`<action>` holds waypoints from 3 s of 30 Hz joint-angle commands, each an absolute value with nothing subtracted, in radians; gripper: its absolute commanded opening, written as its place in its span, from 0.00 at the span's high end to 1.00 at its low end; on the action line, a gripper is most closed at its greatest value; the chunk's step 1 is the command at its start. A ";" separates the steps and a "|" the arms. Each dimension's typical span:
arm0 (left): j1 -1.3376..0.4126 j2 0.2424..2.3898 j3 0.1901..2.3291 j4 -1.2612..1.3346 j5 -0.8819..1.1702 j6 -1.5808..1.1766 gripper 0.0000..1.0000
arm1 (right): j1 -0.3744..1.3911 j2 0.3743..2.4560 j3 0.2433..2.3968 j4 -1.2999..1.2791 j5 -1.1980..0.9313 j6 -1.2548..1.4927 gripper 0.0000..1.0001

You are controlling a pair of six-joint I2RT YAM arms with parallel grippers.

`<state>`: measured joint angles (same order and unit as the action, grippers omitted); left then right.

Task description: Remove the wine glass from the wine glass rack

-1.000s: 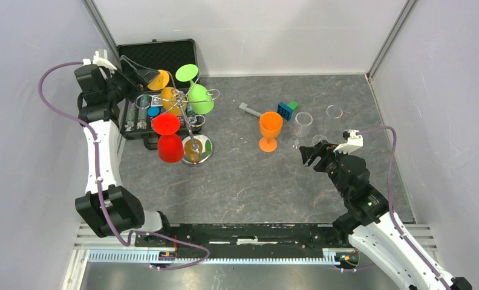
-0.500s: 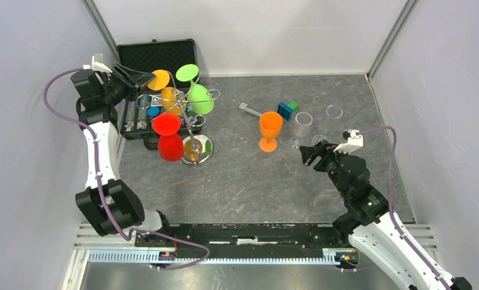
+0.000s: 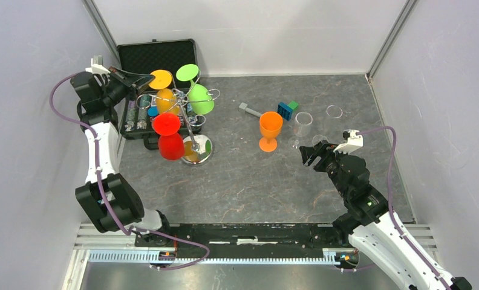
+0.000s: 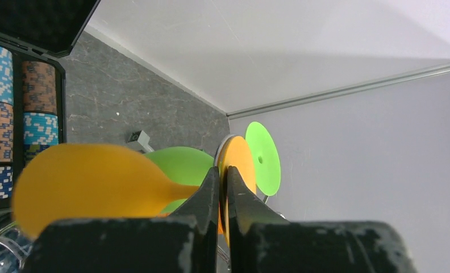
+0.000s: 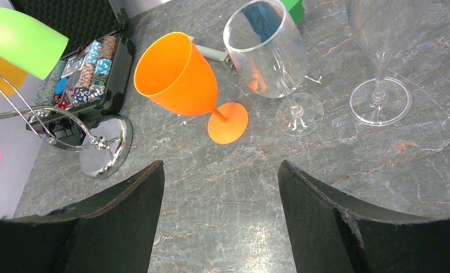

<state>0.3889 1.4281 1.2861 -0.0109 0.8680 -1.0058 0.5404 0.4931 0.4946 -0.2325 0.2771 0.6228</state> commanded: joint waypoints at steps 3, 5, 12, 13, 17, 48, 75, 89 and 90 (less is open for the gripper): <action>0.395 1.419 1.284 0.101 0.919 -1.070 0.98 | 0.538 0.495 0.492 -0.188 0.285 0.615 0.22; 0.396 1.416 1.285 0.116 0.918 -1.079 0.98 | 0.538 0.493 0.494 -0.189 0.285 0.614 0.22; 0.396 1.393 1.305 0.150 0.894 -1.087 0.98 | 0.538 0.498 0.497 -0.184 0.288 0.615 0.22; 0.395 1.390 1.307 0.154 0.895 -1.091 0.98 | 0.538 0.498 0.497 -0.185 0.288 0.614 0.22; 0.395 1.373 1.315 0.170 0.894 -1.105 0.98 | 0.538 0.499 0.498 -0.183 0.288 0.616 0.22; 0.321 1.414 1.329 0.277 0.915 -1.189 0.98 | 0.538 0.517 0.480 -0.160 0.280 0.621 0.22; 0.319 1.133 1.462 -0.208 0.700 -0.695 0.98 | 0.538 0.496 0.456 -0.118 0.239 0.632 0.21; 0.320 1.062 1.509 -0.175 0.728 -0.681 0.98 | 0.538 0.483 0.453 -0.096 0.224 0.626 0.13; 0.320 1.057 1.514 -0.170 0.733 -0.691 0.98 | 0.538 0.481 0.453 -0.094 0.223 0.625 0.13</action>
